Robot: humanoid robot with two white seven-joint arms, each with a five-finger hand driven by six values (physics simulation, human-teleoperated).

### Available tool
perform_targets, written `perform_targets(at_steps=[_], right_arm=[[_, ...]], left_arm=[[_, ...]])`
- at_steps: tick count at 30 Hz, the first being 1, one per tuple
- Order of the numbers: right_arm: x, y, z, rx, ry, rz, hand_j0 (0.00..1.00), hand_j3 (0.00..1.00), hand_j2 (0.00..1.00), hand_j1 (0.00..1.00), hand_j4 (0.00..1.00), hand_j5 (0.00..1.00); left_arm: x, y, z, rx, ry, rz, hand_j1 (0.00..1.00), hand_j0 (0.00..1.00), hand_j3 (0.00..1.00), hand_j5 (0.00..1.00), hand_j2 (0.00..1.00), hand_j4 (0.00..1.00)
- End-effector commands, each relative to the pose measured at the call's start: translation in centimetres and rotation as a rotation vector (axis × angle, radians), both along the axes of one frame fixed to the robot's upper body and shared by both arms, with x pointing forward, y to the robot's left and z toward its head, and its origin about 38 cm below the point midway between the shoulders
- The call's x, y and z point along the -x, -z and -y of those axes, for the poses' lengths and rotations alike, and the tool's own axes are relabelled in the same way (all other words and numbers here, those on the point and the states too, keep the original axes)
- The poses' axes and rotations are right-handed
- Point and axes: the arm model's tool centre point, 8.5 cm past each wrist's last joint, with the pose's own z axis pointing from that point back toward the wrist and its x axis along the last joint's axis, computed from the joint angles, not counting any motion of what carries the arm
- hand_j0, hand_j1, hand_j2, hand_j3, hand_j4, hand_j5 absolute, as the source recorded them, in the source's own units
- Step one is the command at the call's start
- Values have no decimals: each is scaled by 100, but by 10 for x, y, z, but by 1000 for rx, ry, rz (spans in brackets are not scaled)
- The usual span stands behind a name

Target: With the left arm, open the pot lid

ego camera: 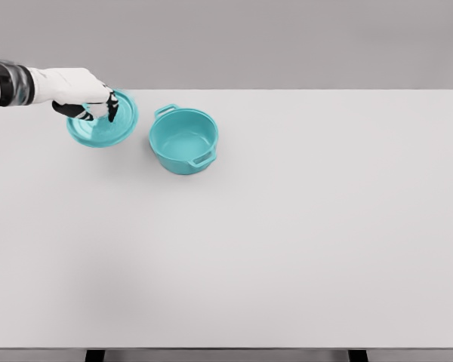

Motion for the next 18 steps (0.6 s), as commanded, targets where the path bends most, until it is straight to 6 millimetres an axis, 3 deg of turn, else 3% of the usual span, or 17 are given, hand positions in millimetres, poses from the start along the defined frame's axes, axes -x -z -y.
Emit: perform_targets(at_steps=[1, 3, 5, 6, 7, 10, 18], right_arm=[[0, 0, 0, 0, 0, 0, 100, 100, 100, 100, 100, 100], [0, 0, 0, 0, 0, 0, 100, 100, 100, 100, 100, 100], [0, 0, 0, 0, 0, 0, 100, 100, 100, 100, 100, 100], [0, 0, 0, 0, 0, 0, 100, 100, 100, 100, 100, 100], [0, 0, 0, -1, 0, 1, 100, 100, 100, 100, 100, 100], [0, 0, 0, 0, 0, 0, 100, 100, 100, 100, 100, 100], [0, 0, 0, 0, 0, 0, 100, 100, 100, 100, 100, 100]], left_arm=[[1, -3, -11, -6, -22, 3, 49, 49, 49, 49, 49, 49], [3, 2, -12, -6, -23, -6, 53, 53, 53, 53, 53, 53], [4, 6, -12, -4, -24, -15, 63, 63, 63, 63, 63, 63], [4, 7, -13, -4, -26, -15, 69, 69, 69, 69, 69, 69], [4, 10, -13, -4, -28, -23, 84, 84, 84, 84, 84, 84], [5, 11, -14, -5, -31, -25, 100, 100, 100, 100, 100, 100], [5, 14, -19, 35, -46, -42, 100, 100, 100, 100, 100, 100]])
